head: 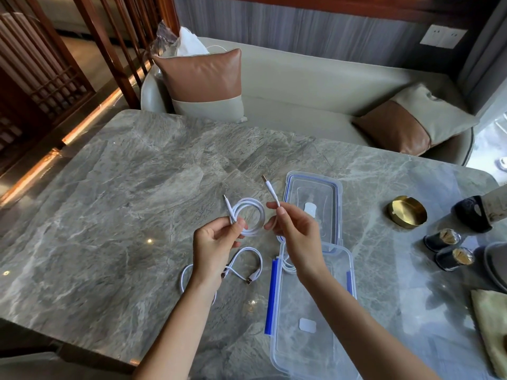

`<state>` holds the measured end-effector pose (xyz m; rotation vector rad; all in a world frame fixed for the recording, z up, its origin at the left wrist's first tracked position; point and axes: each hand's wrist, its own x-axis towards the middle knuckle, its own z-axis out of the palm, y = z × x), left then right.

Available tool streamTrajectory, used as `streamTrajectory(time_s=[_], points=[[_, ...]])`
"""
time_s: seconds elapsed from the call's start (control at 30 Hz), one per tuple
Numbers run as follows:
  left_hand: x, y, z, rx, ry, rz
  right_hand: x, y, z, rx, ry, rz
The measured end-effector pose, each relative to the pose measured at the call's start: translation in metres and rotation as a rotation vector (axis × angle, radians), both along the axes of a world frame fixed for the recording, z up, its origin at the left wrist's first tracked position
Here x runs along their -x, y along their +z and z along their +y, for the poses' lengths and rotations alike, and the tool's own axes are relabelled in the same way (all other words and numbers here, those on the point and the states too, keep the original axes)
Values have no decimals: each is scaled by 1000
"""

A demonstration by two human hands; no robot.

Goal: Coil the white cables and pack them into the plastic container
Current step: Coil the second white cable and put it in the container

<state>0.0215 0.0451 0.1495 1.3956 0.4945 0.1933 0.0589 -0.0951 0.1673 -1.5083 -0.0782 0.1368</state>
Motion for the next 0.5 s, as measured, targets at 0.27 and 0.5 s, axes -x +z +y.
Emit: streamTrajectory(time_s=[0.27, 0.5], points=[[-5, 1, -2, 66, 156, -9, 4, 0, -8, 314, 176, -136], [1, 6, -2, -27, -28, -52, -4, -4, -9, 234, 109, 47]])
